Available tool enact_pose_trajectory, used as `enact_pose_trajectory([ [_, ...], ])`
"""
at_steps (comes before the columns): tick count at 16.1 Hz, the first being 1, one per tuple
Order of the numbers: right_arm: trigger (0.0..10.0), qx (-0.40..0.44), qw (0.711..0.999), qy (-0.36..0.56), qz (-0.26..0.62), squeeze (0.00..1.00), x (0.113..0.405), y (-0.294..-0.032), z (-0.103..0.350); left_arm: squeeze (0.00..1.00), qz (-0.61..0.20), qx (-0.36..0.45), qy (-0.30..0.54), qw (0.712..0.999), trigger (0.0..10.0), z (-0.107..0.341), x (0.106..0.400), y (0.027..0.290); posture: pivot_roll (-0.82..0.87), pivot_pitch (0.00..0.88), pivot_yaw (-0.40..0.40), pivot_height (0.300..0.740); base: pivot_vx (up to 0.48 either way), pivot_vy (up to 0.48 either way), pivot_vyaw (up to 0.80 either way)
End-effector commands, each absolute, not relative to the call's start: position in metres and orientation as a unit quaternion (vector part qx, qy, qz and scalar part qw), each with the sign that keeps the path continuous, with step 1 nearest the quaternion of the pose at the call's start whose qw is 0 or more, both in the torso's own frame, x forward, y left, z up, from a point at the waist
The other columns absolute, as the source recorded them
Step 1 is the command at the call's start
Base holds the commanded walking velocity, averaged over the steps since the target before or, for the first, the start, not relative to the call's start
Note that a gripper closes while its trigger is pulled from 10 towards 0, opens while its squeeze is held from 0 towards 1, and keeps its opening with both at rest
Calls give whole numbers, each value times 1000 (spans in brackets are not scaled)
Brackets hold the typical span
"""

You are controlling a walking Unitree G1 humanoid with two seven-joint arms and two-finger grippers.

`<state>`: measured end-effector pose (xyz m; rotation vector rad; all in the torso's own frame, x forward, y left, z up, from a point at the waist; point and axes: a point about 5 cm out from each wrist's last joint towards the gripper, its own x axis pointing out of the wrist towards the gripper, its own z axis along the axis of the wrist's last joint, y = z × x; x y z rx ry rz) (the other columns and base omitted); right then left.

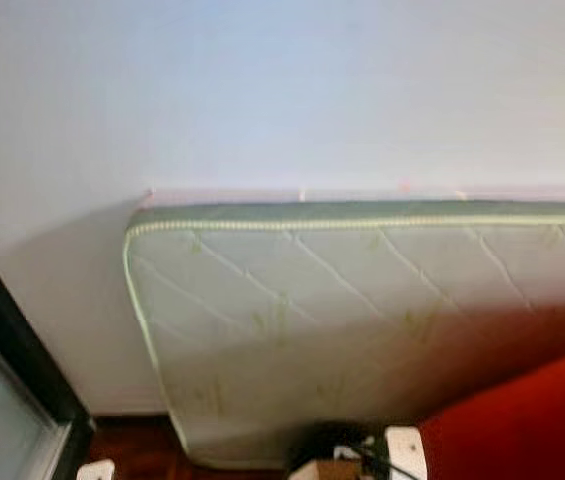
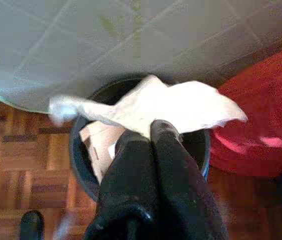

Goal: Clean up the room

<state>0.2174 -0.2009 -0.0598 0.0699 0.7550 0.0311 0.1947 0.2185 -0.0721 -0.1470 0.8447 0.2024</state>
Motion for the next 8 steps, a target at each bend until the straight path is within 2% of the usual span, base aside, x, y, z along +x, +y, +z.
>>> enact_pose_trajectory([
  [1, 10000, 35, 933, 358, 10, 0, 219, -205, -57, 0, 99, -74, 409, 904, 10000, -73, 194, 218, -32, 11, -20, 740, 0, 0, 0],
  [8, 10000, 38, 938, 344, 21, 0, 221, -204, -55, 0, 99, -78, 396, 910, 10000, -71, 195, 219, -35, 6, -17, 740, 0, 0, 0],
])
